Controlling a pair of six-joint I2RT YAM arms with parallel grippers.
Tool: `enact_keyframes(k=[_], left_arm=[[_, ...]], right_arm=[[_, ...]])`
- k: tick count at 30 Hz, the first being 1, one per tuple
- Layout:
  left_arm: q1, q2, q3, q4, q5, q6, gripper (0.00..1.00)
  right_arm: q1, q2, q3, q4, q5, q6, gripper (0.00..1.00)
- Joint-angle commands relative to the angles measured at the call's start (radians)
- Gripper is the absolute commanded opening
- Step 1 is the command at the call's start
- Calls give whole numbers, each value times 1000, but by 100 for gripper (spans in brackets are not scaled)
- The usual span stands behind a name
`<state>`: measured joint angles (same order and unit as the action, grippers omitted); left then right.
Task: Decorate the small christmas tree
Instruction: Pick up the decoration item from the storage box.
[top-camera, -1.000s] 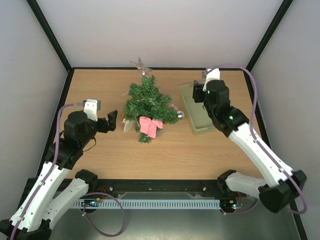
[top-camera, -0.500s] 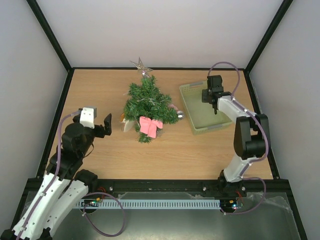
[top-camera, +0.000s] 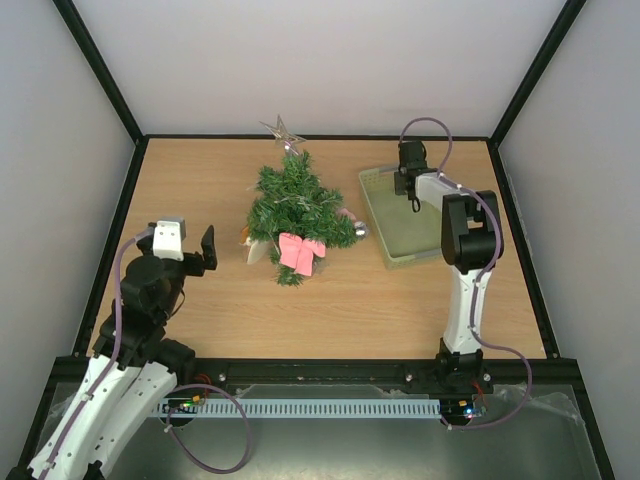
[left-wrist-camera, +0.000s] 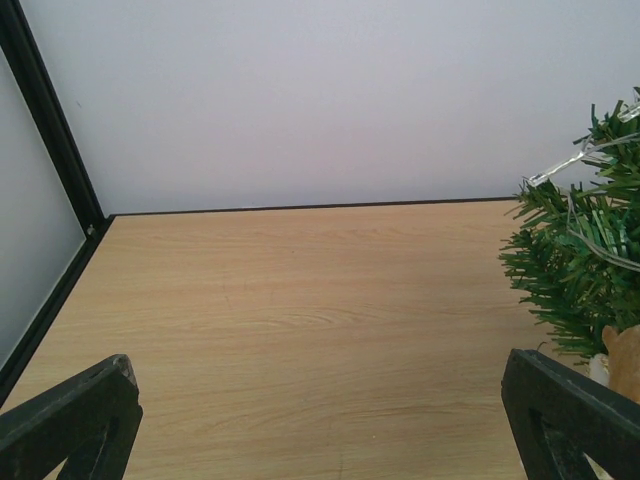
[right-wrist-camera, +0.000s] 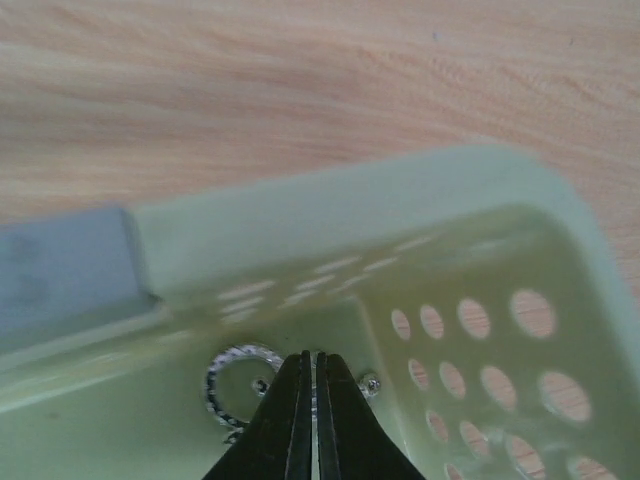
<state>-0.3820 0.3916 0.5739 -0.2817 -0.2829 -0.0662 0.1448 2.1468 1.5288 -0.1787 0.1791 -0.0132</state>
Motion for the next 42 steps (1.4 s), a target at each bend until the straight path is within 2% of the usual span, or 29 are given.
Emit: enact_keyframes(k=[1,10,16,20,23,24,25,27,30,34,38,42], left_arm=[[3,1,1,35,-34,14,100],[3,5,-1,35,-25,13,100],[2,17,1,34,-20,13,100],[-2,24,1,34,-15,11,100],[-7,26,1,30,-13,12,100],[-11,26,2,30,-14,11,100],[-13,24,0,31,-15,12,100],[-15,27,2,33,-12,12,100],[-17,25,5,29,-13,12,100],[-17,13,4,24,-18,11,100],[-17,-6,1,24,-26,12,100],[-17,-22,-5,28,-36,14,100]], right_arm=[[-13,51,35,-25,106,-42,2],[-13,63,-11,-92,114,-31,2],[-1,-33,-62,-176,-67,29,2],[9,-102,-68,-295,-137,103,2],[9,-181,-91,-320,-179,133,2],[9,-208,-96,-319,-193,135,3],[9,-233,-97,-317,-207,137,9],[9,-267,-105,-302,-210,133,26],[7,-266,-109,-263,-189,106,34],[-3,-196,-66,-250,-224,86,51],[-14,-136,-43,-217,-227,101,57],[-21,-66,-11,-205,-255,110,54]])
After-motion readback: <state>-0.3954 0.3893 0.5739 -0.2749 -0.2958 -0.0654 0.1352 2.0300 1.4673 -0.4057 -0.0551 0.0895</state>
